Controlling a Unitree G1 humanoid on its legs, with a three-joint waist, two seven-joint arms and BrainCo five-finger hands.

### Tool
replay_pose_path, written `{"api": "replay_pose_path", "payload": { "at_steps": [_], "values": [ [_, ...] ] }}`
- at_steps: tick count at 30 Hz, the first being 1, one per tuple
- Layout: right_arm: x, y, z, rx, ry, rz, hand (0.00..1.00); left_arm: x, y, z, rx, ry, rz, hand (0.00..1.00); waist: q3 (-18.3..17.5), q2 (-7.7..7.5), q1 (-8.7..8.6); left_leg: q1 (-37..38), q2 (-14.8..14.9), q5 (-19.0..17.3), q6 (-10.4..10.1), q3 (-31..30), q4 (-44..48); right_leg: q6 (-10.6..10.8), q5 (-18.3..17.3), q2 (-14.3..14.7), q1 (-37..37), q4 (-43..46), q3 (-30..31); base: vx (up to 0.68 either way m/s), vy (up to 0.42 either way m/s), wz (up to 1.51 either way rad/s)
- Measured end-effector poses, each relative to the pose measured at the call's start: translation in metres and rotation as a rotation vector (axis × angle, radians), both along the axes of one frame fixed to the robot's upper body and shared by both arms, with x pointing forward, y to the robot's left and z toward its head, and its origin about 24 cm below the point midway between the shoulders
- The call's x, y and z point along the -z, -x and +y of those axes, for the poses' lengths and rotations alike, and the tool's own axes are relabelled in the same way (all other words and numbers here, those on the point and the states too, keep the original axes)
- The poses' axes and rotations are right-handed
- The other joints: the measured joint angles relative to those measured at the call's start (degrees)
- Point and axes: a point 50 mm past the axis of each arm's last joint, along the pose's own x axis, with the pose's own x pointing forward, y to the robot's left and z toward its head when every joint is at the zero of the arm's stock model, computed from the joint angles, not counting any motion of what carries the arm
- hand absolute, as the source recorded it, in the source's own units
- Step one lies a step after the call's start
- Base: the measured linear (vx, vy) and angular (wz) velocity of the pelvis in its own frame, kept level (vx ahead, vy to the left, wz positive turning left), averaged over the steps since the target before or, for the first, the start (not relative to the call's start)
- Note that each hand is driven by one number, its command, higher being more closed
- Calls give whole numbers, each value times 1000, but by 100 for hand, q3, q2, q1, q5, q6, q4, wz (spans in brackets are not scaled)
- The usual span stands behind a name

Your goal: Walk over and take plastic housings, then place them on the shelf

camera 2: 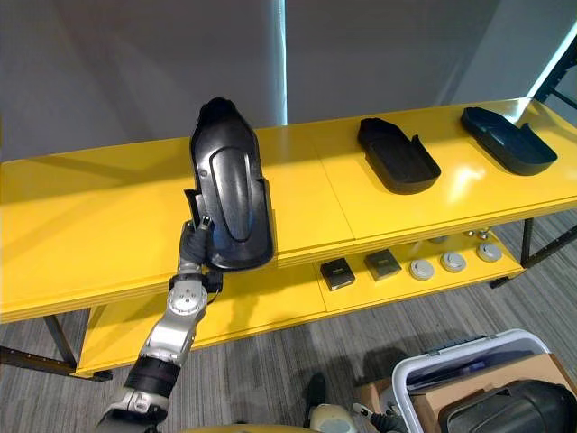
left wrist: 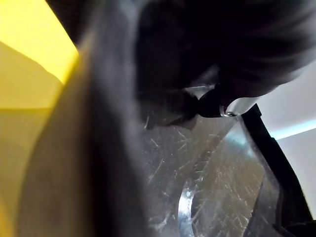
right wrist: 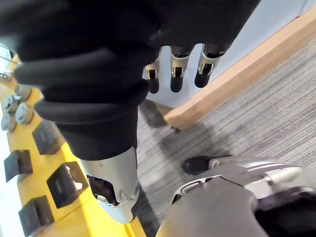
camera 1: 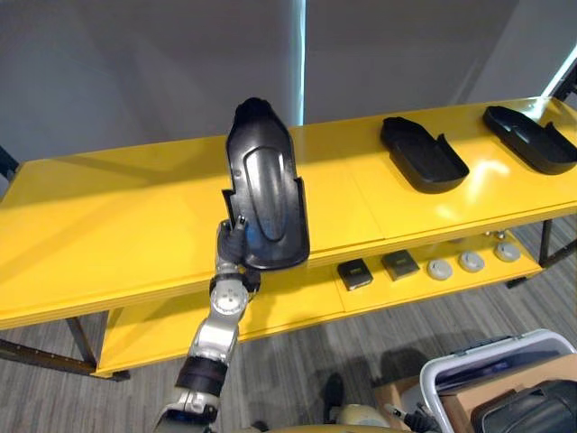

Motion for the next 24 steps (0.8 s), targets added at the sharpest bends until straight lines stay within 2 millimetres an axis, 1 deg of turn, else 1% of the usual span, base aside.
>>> {"api": "replay_pose_path", "payload": {
  "at_steps": [2,5,8,9,10,11,12,14,16,21,24],
  "values": [
    [0,-2,0,-5,1,-5,0,-4,-9,4,-24,-10,6,100,3,3,-67,-48,-1,14,16,-1,-18,0,0,2,-58,13,-1,24,31,0],
    [-2,-11,0,-16,6,-32,0,-13,-26,17,-81,-38,23,100,102,27,-248,-94,-25,74,51,4,-52,-46,45,0,-183,17,10,49,39,-1],
    [-5,-19,0,-29,12,-56,0,-24,-39,24,-120,-43,27,100,257,60,-272,-188,-38,76,51,60,-42,-72,75,0,-305,19,68,27,46,-9],
    [-5,-21,-1,-29,14,-65,0,-35,-46,26,-131,-39,6,0,346,72,-272,-235,-43,76,51,83,-40,-74,83,-1,-357,20,86,11,37,-8],
    [-6,-23,-1,-30,16,-73,0,-46,-53,27,-141,-37,-16,0,408,88,-273,-283,-48,77,50,91,-38,-80,87,-4,-413,21,92,14,45,-6],
    [-7,-24,-2,-31,18,-80,0,-52,-57,27,-144,-36,-23,0,454,91,-279,-289,-53,76,50,93,-38,-87,91,-8,-425,22,104,9,45,-4],
    [-8,-27,-1,-36,17,-89,0,-61,-62,25,-145,-30,-37,0,509,102,-278,-330,-61,76,50,93,-35,-87,91,-12,-474,38,114,3,32,-6],
    [-10,-31,0,-54,18,-104,0,-74,-68,23,-143,-20,-61,0,594,98,-278,-394,-66,77,51,98,-25,-87,90,-29,-572,96,140,8,34,-5],
    [-10,-34,0,-55,19,-112,0,-82,-71,17,-134,-10,-78,0,677,101,-278,-396,-81,76,51,96,-1,-86,87,-57,-587,143,154,-7,45,-2],
    [-11,-34,0,-52,20,-119,0,-84,-73,4,-105,34,-78,0,786,75,-274,-363,-142,64,71,36,41,-11,2,-156,-627,380,182,-41,48,4],
    [-12,-35,-2,-51,27,-126,0,-82,-73,2,-98,85,-73,0,816,68,-275,-365,-175,53,88,27,86,-2,-6,-206,-625,435,186,-66,38,3]
  ]
}}
